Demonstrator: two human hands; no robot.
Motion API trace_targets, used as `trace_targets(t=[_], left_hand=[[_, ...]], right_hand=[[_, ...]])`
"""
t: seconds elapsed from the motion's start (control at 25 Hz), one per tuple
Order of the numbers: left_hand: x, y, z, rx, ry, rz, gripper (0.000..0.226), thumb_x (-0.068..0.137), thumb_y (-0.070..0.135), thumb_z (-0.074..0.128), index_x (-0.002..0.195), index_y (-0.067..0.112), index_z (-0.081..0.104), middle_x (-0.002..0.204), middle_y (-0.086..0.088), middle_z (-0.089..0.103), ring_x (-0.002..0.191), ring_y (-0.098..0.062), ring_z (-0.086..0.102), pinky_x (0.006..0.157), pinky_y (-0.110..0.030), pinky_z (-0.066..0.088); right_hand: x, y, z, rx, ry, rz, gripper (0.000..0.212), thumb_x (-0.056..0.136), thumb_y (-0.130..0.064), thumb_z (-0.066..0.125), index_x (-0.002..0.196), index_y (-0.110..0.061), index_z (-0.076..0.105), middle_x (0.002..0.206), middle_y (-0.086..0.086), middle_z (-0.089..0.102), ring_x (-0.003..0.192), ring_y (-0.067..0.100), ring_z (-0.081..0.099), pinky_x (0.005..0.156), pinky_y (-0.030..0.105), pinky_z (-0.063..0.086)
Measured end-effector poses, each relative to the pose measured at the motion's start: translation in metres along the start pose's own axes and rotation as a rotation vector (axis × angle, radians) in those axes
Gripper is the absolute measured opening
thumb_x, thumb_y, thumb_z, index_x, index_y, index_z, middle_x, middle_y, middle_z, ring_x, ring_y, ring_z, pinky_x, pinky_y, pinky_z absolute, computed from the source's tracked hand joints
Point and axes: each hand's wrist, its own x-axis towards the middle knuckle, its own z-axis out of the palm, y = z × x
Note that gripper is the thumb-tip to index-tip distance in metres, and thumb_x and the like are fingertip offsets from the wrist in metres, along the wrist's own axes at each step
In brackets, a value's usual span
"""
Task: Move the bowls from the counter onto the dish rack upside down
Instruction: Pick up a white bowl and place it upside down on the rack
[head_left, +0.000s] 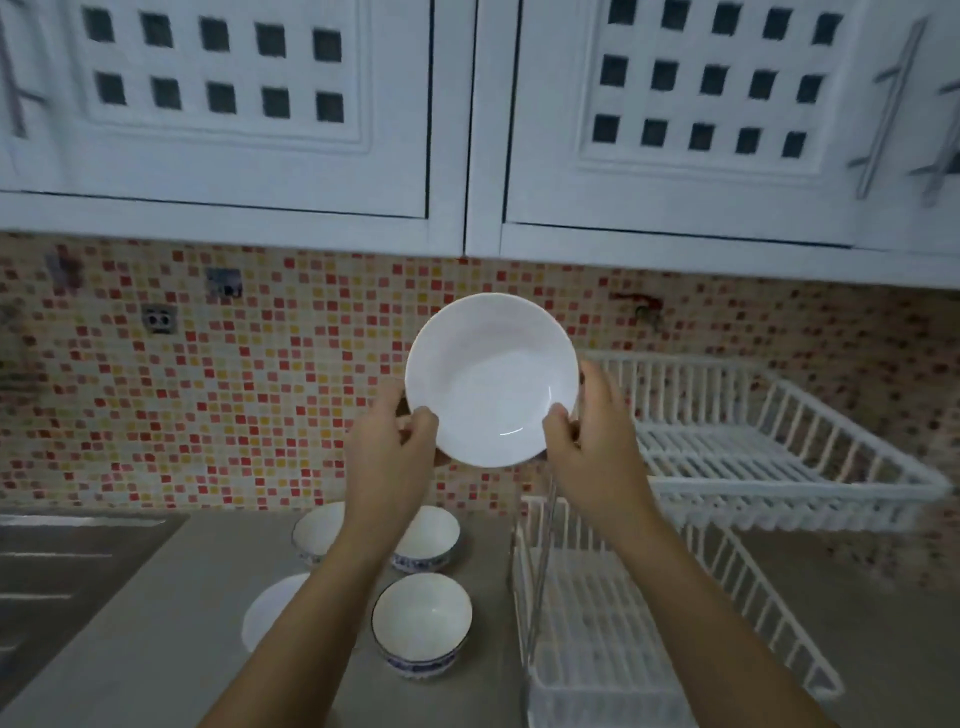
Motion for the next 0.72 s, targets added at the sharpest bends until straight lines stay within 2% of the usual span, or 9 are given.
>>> trace_targets(t=[0.08,0.2,0.24,0.32,0.4,0.48,0.6,0.64,0.72], left_hand=[[0.019,0.023,0.028,-0.067,-0.045,0.052,0.031,0.093,0.013,0.049,0.123,0.016,0.055,0.101,0.009,0.060,0.081,-0.005,0.062,0.061,-0.021,0.059],[0.031,0.040,0.070,-0.169,-0.176,0.090,0.030,0.092,0.011,0.050,0.121,0.017,0.053,0.104,0.008,0.061,0.084,-0.007,0.064,0.062,-0.021,0.060],[0.034,0.045,0.081,-0.200,-0.257,0.085,0.028,0.092,0.011,0.050,0.119,0.020,0.053,0.105,0.009,0.061,0.087,-0.009,0.065,0.065,-0.022,0.060],[0.040,0.062,0.103,-0.268,-0.409,0.039,0.028,0.091,0.013,0.050,0.117,0.022,0.056,0.113,0.005,0.064,0.101,-0.017,0.066,0.079,-0.028,0.059],[0.048,0.075,0.120,-0.377,-0.524,-0.004,0.040,0.090,0.009,0.042,0.126,0.015,0.056,0.123,0.002,0.062,0.118,-0.021,0.057,0.088,-0.027,0.052],[0.055,0.082,0.136,-0.425,-0.640,0.019,0.047,0.091,0.016,0.038,0.138,0.014,0.046,0.130,0.001,0.059,0.122,-0.020,0.054,0.088,-0.024,0.048],[0.056,0.089,0.164,-0.018,-0.696,0.266,0.089,0.074,0.064,0.059,0.147,0.030,0.022,0.132,0.015,0.047,0.109,-0.008,0.058,0.077,-0.017,0.051],[0.056,0.088,0.172,0.076,-0.670,0.290,0.097,0.069,0.065,0.064,0.148,0.032,0.019,0.130,0.018,0.042,0.108,-0.007,0.055,0.076,-0.014,0.049],[0.059,0.089,0.189,0.132,-0.617,0.345,0.097,0.066,0.060,0.068,0.146,0.031,0.023,0.131,0.015,0.041,0.114,-0.011,0.051,0.083,-0.020,0.051]], right_hand=[[0.025,0.007,-0.034,0.154,-0.017,0.093,0.050,0.093,-0.021,0.047,0.140,-0.027,0.031,0.131,-0.003,0.044,0.114,0.020,0.052,0.085,0.043,0.056],[0.052,0.030,-0.082,0.309,-0.147,0.309,0.052,0.094,-0.016,0.047,0.140,-0.034,0.030,0.127,-0.001,0.049,0.106,0.021,0.056,0.083,0.044,0.057],[0.059,0.040,-0.097,0.239,-0.145,0.278,0.053,0.094,-0.012,0.044,0.140,-0.035,0.030,0.123,0.000,0.051,0.105,0.023,0.056,0.082,0.043,0.056],[0.070,0.061,-0.121,0.073,-0.070,0.111,0.053,0.095,-0.006,0.040,0.140,-0.033,0.030,0.115,0.000,0.053,0.090,0.018,0.057,0.068,0.030,0.053],[0.078,0.079,-0.141,-0.128,-0.048,-0.086,0.054,0.094,-0.006,0.043,0.142,-0.028,0.029,0.117,0.001,0.056,0.077,0.012,0.055,0.058,0.026,0.047],[0.086,0.097,-0.157,-0.314,-0.067,-0.216,0.062,0.090,-0.004,0.052,0.143,-0.026,0.028,0.127,0.004,0.055,0.084,0.017,0.058,0.062,0.032,0.048],[0.102,0.123,-0.175,-0.488,-0.044,-0.425,0.073,0.081,0.000,0.063,0.137,-0.029,0.025,0.137,0.015,0.049,0.095,0.032,0.063,0.071,0.040,0.057],[0.107,0.129,-0.178,-0.505,-0.062,-0.492,0.071,0.082,-0.006,0.063,0.137,-0.029,0.024,0.142,0.016,0.043,0.110,0.032,0.058,0.084,0.041,0.054],[0.115,0.138,-0.182,-0.420,-0.219,-0.456,0.078,0.082,-0.024,0.064,0.143,-0.035,0.017,0.157,0.008,0.018,0.135,0.015,0.029,0.105,0.030,0.034]])
